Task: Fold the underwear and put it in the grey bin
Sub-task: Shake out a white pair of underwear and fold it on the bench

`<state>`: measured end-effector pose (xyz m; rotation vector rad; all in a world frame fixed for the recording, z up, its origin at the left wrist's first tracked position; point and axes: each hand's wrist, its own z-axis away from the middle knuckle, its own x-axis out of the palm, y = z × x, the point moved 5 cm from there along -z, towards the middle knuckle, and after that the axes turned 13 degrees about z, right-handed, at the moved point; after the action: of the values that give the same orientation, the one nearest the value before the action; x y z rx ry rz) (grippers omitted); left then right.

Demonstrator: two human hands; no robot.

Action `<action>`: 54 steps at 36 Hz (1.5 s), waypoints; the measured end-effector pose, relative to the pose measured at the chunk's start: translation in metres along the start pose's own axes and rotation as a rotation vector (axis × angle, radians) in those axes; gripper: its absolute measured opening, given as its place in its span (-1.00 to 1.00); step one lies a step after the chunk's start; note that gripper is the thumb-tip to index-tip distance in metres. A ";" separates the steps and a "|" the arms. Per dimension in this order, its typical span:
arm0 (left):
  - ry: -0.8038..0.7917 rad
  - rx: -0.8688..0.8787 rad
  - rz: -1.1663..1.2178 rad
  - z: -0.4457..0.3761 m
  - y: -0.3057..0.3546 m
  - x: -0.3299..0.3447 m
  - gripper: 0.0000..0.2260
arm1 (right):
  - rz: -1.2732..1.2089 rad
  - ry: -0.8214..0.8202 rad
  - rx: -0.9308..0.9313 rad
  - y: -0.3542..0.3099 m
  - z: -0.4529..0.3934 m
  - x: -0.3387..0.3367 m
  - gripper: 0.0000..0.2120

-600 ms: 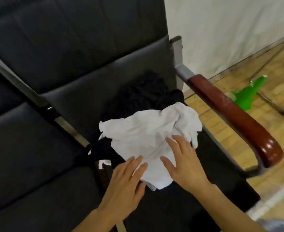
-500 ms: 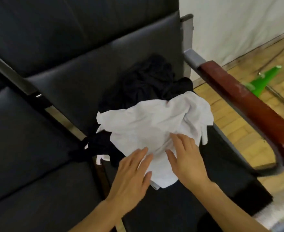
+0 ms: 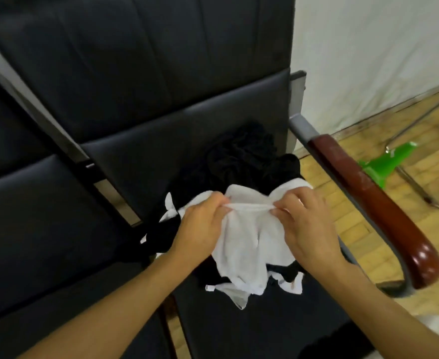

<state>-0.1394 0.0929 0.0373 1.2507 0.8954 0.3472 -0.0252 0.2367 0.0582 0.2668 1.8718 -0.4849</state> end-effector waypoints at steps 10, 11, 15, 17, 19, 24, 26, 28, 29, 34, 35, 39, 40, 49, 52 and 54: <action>0.202 0.127 -0.105 0.014 0.265 -0.152 -0.80 | -0.357 -0.274 -0.041 -0.090 -0.084 -0.228 -0.82; 0.218 0.149 -0.171 0.022 0.293 -0.169 -0.80 | -0.386 -0.297 -0.087 -0.103 -0.088 -0.252 -0.79; 0.317 0.185 -0.139 0.053 0.386 -0.235 -0.82 | -0.460 -0.520 -0.296 -0.165 -0.093 -0.342 -0.69; 0.397 0.195 0.003 0.080 0.421 -0.272 -0.81 | -0.428 -0.636 -0.375 -0.197 -0.089 -0.382 -0.56; 0.457 0.204 0.083 0.102 0.443 -0.300 -0.77 | -0.307 -0.595 -0.410 -0.220 -0.091 -0.412 -0.54; 0.608 0.246 0.012 0.167 0.477 -0.382 -0.86 | -0.414 -0.344 -0.373 -0.288 -0.110 -0.487 -0.70; 0.662 0.293 -0.140 0.196 0.484 -0.405 -0.70 | -0.632 -0.295 -0.346 -0.320 -0.110 -0.512 -0.69; 0.662 0.384 -0.212 0.229 0.489 -0.414 -0.55 | -0.797 -0.260 -0.306 -0.354 -0.109 -0.528 -0.68; 0.601 0.431 -0.224 0.246 0.489 -0.416 -0.50 | -0.861 -0.249 -0.274 -0.374 -0.107 -0.532 -0.68; 0.295 0.584 -0.653 0.298 0.471 -0.420 -0.23 | -0.983 -0.216 -0.176 -0.460 -0.094 -0.535 -0.76; 0.300 0.650 -0.790 0.304 0.466 -0.427 -0.23 | -1.003 -0.223 -0.147 -0.474 -0.092 -0.533 -0.79; 0.412 0.834 -1.100 0.322 0.450 -0.466 -0.43 | -1.156 -0.358 -0.088 -0.514 -0.082 -0.526 -0.94; 0.459 0.869 -1.117 0.328 0.450 -0.476 -0.54 | -1.174 -0.396 -0.102 -0.523 -0.080 -0.524 -0.93; 0.615 0.590 -0.309 0.345 0.461 -0.557 -0.92 | -1.171 -0.606 -0.134 -0.575 -0.063 -0.526 -0.73; 0.780 0.538 -0.040 0.344 0.465 -0.587 -0.93 | -1.019 -0.645 -0.331 -0.591 -0.057 -0.534 -0.39; 0.827 0.469 0.050 0.339 0.465 -0.602 -0.93 | -0.890 -0.687 -0.481 -0.601 -0.048 -0.535 -0.22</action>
<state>-0.1562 -0.3908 0.7156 1.5820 1.7228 0.7534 -0.1274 -0.2492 0.6936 -0.9795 1.2781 -0.5886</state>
